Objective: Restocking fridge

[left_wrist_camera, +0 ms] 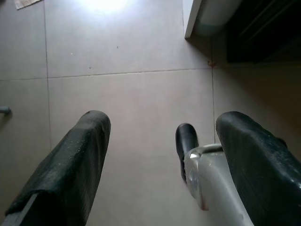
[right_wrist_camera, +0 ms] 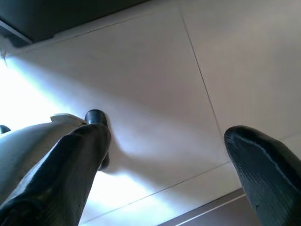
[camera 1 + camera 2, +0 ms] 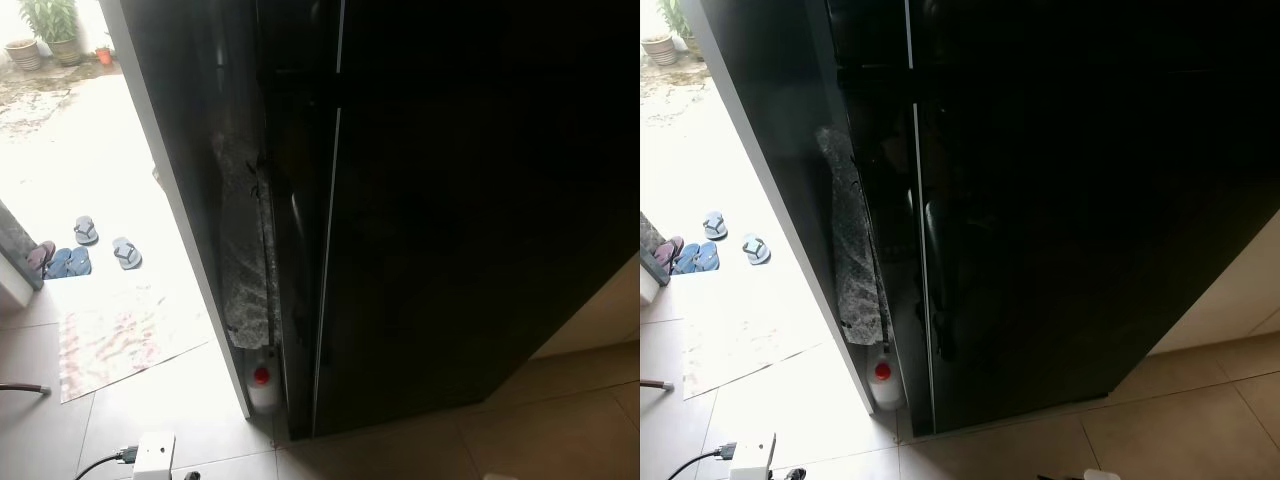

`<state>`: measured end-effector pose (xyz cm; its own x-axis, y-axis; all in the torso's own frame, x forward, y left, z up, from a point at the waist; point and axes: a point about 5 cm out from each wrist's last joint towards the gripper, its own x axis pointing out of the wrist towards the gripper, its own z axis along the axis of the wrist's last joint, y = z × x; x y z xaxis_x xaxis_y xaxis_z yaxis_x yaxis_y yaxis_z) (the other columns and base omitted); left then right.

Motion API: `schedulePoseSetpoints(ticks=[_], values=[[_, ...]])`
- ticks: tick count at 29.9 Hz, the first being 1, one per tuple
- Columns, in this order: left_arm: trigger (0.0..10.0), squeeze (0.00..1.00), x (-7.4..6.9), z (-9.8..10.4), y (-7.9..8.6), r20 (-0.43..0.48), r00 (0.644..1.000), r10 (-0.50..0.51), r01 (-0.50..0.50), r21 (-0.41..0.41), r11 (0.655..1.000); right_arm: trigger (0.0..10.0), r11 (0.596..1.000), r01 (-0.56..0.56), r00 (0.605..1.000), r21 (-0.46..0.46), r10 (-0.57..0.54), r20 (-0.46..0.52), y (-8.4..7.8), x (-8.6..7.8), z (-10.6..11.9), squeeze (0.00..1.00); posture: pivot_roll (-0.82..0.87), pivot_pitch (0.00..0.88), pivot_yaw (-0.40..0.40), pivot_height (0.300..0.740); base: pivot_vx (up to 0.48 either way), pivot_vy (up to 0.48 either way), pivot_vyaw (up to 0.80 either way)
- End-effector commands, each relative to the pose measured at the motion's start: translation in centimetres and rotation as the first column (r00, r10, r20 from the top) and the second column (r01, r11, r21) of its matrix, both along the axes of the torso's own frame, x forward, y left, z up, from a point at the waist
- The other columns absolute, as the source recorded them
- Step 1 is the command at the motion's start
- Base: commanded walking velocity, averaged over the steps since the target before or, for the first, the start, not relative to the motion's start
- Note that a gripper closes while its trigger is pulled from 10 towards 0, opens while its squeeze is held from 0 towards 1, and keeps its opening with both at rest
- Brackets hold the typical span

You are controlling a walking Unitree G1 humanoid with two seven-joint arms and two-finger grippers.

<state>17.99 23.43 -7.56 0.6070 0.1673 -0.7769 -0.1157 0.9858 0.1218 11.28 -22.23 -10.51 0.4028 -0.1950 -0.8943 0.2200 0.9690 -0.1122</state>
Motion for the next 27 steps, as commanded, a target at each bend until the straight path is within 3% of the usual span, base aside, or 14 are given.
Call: schedulePoseSetpoints(ticks=[1,4,7,27], values=[[10.0,0.00,-1.2,-0.5,0.4,-0.043,0.999,0.016,-0.017,-0.003,1.000,10.0,1.000,-0.027,1.000,-0.002,0.027,0.004,0.4,0.7,0.1,0.00,-0.01,0.000,-0.019,0.740,0.000,0.000,0.80],[10.0,0.00,-1.2,-0.5,0.3,-0.045,0.999,0.016,-0.016,-0.003,1.000,10.0,1.000,-0.024,1.000,-0.003,0.024,0.003,0.4,0.8,0.1,0.00,-0.01,0.000,-0.021,0.740,0.000,0.000,0.80],[10.0,0.00,-1.2,-0.5,0.3,-0.044,0.999,0.018,-0.018,-0.003,1.000,10.0,1.000,-0.014,1.000,-0.004,0.014,-0.010,-0.4,-0.7,-0.1,0.00,-0.01,0.000,-0.023,0.740,0.000,0.000,0.80],[10.0,0.00,-1.5,-0.6,0.2,-0.050,0.999,0.002,-0.002,-0.006,1.000,10.0,0.994,-0.099,0.994,0.042,0.101,-0.033,0.2,-0.7,-0.2,0.00,-0.01,0.000,-0.025,0.740,0.000,0.000,0.80]])
